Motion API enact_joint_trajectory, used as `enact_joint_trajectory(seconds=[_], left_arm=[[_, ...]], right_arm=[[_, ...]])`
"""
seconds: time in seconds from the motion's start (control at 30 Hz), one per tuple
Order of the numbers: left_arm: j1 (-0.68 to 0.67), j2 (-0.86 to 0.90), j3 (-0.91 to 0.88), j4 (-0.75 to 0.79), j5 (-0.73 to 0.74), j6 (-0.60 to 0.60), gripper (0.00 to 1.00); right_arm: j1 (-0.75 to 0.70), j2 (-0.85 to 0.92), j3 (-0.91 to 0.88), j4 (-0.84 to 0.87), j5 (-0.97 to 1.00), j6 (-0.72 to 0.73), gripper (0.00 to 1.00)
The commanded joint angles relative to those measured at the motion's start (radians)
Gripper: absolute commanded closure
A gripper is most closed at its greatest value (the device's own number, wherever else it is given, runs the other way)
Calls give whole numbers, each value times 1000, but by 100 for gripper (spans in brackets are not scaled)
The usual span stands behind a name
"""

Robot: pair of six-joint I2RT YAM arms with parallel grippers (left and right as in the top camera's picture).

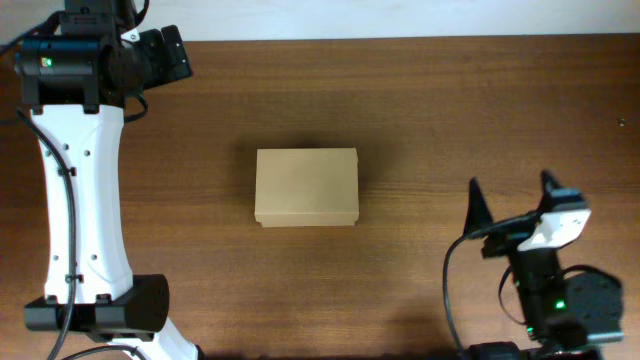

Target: Pack container

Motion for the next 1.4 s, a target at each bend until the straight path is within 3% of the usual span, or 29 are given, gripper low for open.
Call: enact_joint_trajectory(seconds=[0.0, 0.4, 1.37], left_arm=[[3, -15, 15, 1, -11, 2, 0], [3, -15, 15, 1, -11, 2, 0], [3, -15, 15, 1, -11, 2, 0]], right_arm=[[-43, -97, -130, 15, -13, 4, 1], [-83, -385, -430, 70, 18, 4, 1], [-83, -381, -570, 97, 25, 4, 1]])
